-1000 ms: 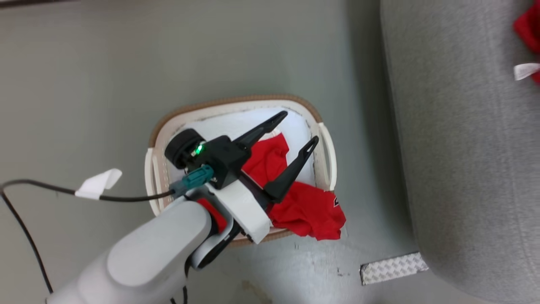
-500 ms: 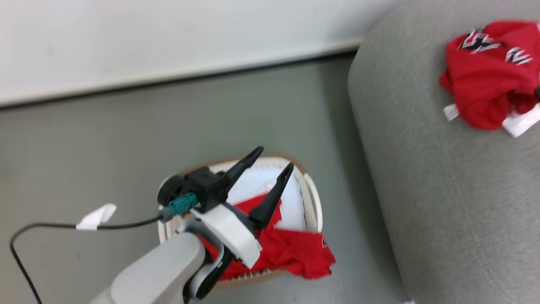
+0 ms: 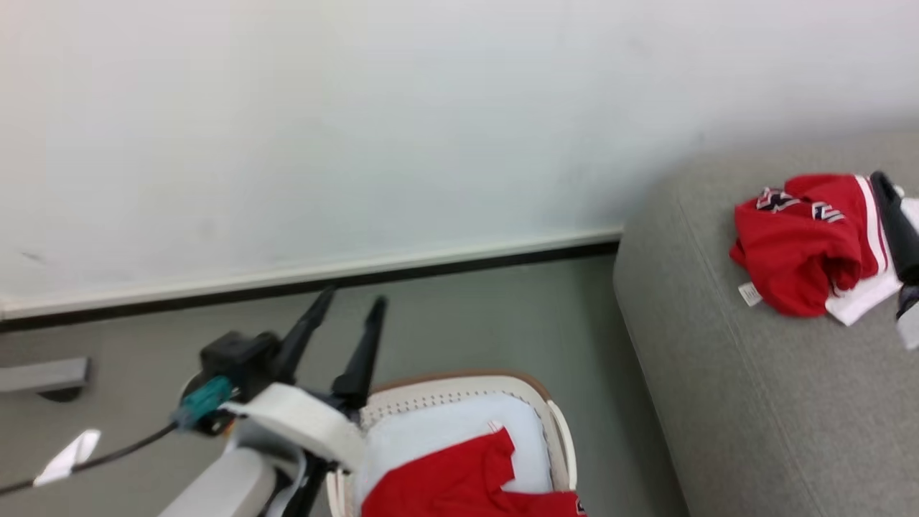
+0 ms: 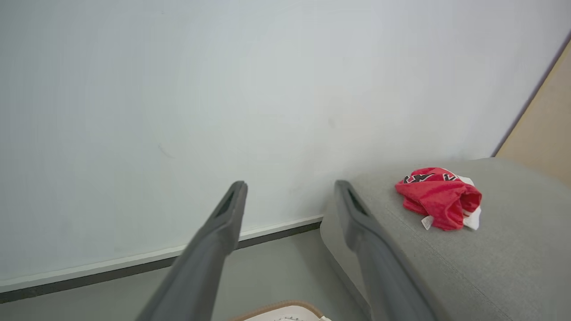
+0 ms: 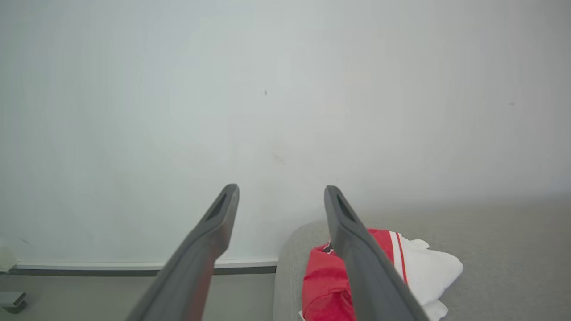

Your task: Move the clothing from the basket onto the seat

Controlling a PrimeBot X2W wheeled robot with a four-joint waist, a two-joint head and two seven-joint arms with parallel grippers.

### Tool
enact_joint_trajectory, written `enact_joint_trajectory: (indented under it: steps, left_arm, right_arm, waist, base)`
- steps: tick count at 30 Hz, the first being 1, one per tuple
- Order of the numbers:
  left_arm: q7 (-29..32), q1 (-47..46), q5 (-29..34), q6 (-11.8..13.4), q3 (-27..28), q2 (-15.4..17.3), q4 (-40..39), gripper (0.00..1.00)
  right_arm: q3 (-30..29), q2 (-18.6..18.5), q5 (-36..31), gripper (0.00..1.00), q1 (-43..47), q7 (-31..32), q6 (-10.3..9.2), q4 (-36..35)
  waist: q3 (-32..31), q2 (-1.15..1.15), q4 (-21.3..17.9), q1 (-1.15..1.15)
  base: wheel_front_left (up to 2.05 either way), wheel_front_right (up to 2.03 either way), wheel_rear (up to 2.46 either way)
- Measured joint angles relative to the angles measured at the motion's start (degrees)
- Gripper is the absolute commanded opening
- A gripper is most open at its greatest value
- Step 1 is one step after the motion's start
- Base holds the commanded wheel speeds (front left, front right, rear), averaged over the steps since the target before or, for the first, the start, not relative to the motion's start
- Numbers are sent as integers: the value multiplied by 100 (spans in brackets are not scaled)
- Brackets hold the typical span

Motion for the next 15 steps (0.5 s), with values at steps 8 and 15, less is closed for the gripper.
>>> enact_joint_trajectory:
  steps: [8,15]
  left_arm:
    - [-1,995,216,156,1066,55,-223,100]
    - [-1,1723,780,41,1902,-438,-354,100]
  right_arm:
    - [-732,888,-438,100,1433,-730,-1,-720]
    - [-601,1390,-990,100,2512,-1261,1,-1215]
  waist:
    - [-432,0,398,1]
    - [-558,0,572,1]
  base:
    - [0,0,0]
    - [0,0,0]
